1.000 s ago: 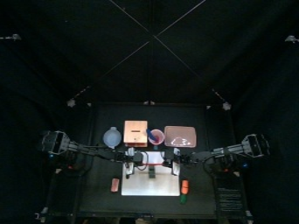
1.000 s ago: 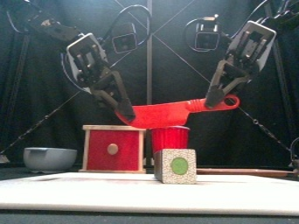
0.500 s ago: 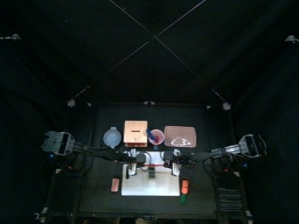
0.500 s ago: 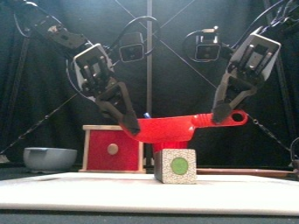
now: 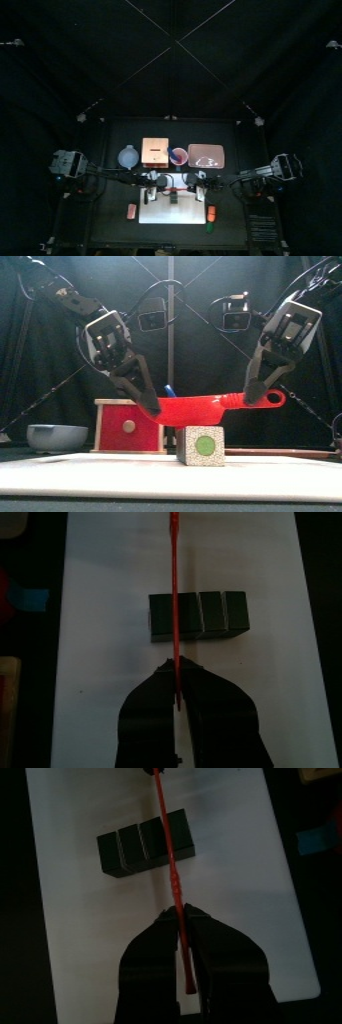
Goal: Place sushi on board then cut the sushi with the knife then place the pieces on the plate
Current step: Cut the sushi into 4 pieces
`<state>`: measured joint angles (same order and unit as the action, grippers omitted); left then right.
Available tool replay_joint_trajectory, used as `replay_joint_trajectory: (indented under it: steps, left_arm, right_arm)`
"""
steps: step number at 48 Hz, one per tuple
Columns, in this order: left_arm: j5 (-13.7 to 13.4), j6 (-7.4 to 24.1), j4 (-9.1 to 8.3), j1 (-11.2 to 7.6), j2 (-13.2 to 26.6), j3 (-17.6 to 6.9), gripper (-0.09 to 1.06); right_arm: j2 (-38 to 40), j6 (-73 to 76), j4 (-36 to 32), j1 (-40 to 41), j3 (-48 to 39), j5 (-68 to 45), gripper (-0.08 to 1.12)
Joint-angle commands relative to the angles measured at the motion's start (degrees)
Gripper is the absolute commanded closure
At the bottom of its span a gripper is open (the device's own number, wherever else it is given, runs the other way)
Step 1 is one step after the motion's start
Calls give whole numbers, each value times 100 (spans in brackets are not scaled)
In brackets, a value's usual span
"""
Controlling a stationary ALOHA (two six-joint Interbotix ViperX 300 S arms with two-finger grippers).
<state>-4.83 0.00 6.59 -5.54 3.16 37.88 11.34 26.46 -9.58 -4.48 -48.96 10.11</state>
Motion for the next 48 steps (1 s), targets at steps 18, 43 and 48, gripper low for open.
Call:
replay_joint_trajectory:
  steps: [18,43,48]
  left_arm:
    - [26,-9,62,-79,0,-141,60]
    - [35,-9,53,-79,158,-132,60]
    - [44,-9,62,-70,237,-141,60]
  right_arm:
    - [-44,26,9,62,44,114,72]
    - [-114,-9,9,114,35,193,72]
    - [-202,-9,9,114,26,193,72]
